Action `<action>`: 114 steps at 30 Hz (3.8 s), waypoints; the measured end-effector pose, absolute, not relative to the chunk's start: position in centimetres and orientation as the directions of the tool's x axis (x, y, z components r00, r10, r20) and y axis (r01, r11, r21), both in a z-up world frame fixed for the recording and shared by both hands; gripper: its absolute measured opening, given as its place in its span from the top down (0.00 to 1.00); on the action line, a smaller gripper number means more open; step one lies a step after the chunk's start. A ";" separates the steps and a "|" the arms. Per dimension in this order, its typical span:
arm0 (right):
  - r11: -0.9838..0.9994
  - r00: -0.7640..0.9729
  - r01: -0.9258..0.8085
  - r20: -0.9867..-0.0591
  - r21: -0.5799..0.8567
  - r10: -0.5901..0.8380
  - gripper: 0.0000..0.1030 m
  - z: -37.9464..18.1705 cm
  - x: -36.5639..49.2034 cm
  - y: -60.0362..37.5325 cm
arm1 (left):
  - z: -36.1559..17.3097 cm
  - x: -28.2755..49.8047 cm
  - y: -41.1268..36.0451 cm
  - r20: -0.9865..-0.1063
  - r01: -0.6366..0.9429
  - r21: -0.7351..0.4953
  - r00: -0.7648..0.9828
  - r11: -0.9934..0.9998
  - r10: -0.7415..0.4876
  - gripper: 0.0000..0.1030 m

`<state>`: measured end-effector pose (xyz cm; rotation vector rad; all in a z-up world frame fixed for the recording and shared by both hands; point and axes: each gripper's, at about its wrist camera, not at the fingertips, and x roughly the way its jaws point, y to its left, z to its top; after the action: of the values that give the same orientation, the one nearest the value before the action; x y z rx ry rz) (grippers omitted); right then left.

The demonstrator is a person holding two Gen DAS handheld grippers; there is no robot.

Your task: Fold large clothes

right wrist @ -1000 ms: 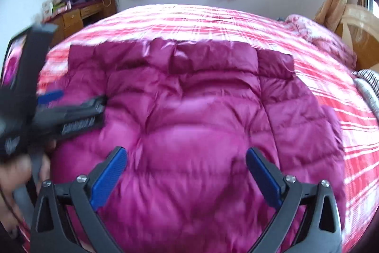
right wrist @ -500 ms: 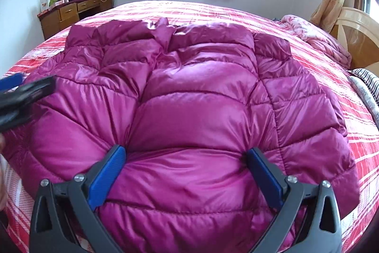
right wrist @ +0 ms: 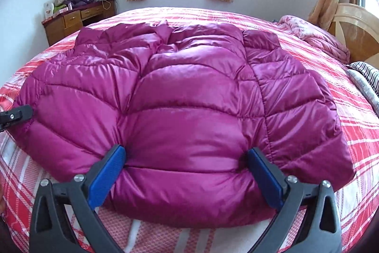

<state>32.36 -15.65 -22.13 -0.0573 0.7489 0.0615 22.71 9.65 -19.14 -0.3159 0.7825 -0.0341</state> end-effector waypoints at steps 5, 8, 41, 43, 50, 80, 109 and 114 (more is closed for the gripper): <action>0.997 0.732 -0.074 -0.681 -0.029 0.034 0.00 -22.1 31.9 -15.7 | -18.1 22.6 8.4 -0.671 0.014 -0.329 0.700 0.944 -0.244 0.85; 0.996 0.740 -0.090 -0.669 0.001 0.067 0.16 -20.5 31.1 -16.2 | -16.3 21.9 8.1 -0.647 0.041 -0.300 0.725 0.953 -0.235 0.89; 0.978 0.706 0.202 -0.700 0.059 -0.104 0.28 -20.3 30.7 -27.9 | -10.5 27.6 -18.1 -0.593 0.547 -0.043 0.659 0.836 -0.462 0.89; 0.974 0.701 0.209 -0.708 0.086 -0.088 0.28 -20.5 30.4 -28.3 | -11.6 28.0 -19.5 -0.614 0.564 -0.035 0.639 0.825 -0.463 0.89; 0.962 0.694 0.234 -0.717 0.141 -0.064 0.22 -21.6 29.6 -28.4 | -14.1 27.7 -22.8 -0.658 0.642 -0.004 0.576 0.767 -0.485 0.89; 0.957 0.719 0.258 -0.688 0.130 -0.100 0.17 -20.4 28.9 -29.1 | -15.3 37.2 -6.7 -0.633 0.145 -0.156 0.745 0.977 -0.212 0.12; 0.976 0.689 0.098 -0.721 0.194 0.074 0.70 -17.1 29.0 -31.4 | -13.4 34.8 -14.8 -0.558 0.439 0.081 0.764 0.895 -0.324 0.12; 0.961 0.789 0.151 -0.613 0.234 0.026 0.31 -12.4 31.5 -34.0 | -13.7 35.7 -15.1 -0.584 0.445 0.025 0.734 0.895 -0.348 0.12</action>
<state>31.47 -33.98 -12.35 0.2790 0.6598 -0.0683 35.75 -15.08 -13.74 0.1671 0.6063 -0.4382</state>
